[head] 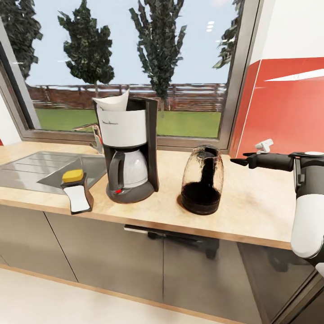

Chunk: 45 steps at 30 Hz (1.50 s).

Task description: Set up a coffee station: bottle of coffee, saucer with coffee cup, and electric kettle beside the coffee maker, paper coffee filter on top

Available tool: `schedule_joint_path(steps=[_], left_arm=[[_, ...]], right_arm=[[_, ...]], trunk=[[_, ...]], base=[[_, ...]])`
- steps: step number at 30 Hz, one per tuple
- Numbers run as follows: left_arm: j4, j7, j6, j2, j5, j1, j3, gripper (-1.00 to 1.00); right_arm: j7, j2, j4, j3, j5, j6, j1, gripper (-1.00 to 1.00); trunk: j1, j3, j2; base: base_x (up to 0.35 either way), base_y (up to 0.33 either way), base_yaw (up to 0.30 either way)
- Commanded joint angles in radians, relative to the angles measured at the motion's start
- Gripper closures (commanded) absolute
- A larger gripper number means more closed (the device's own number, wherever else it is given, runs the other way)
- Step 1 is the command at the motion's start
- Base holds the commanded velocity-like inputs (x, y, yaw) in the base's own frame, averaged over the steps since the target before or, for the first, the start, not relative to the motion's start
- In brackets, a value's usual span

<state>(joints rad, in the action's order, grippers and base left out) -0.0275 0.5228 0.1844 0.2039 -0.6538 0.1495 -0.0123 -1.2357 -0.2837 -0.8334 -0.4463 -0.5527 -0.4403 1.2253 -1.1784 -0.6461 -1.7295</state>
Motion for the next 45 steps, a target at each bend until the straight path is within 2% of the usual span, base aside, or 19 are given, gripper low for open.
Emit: schedule_joint_path(steps=[1, 25, 31, 45], left_arm=[[0.001, 0.003, 0.004, 0.0, -0.001, 0.001, -0.001, -1.0], [0.001, 0.003, 0.004, 0.0, -0.001, 0.001, -0.001, -1.0], [0.0, 0.004, 0.004, 0.0, -0.001, 0.001, -0.001, -1.0], [0.0, 0.005, 0.004, 0.0, -0.001, 0.001, -0.001, -1.0]], right_arm=[[-0.007, 0.001, -0.001, -0.003, -0.006, -0.009, 0.001, -1.0], [-0.009, 0.001, -0.001, -0.002, -0.003, -0.009, 0.001, -1.0], [-0.06, 0.006, -0.001, -0.002, -0.003, -0.008, 0.001, -1.0], [-0.065, 0.008, -0.001, -0.002, -0.003, -0.008, 0.001, -1.0]], trunk=[[0.0, -0.001, -0.001], [0.0, -0.001, -0.001], [0.0, -0.001, -0.001], [0.0, -0.001, -0.001]], base=[[0.021, 0.017, 0.0], [0.009, 0.018, 0.0], [0.0, 0.0, 0.0], [0.009, 0.0, 0.0]])
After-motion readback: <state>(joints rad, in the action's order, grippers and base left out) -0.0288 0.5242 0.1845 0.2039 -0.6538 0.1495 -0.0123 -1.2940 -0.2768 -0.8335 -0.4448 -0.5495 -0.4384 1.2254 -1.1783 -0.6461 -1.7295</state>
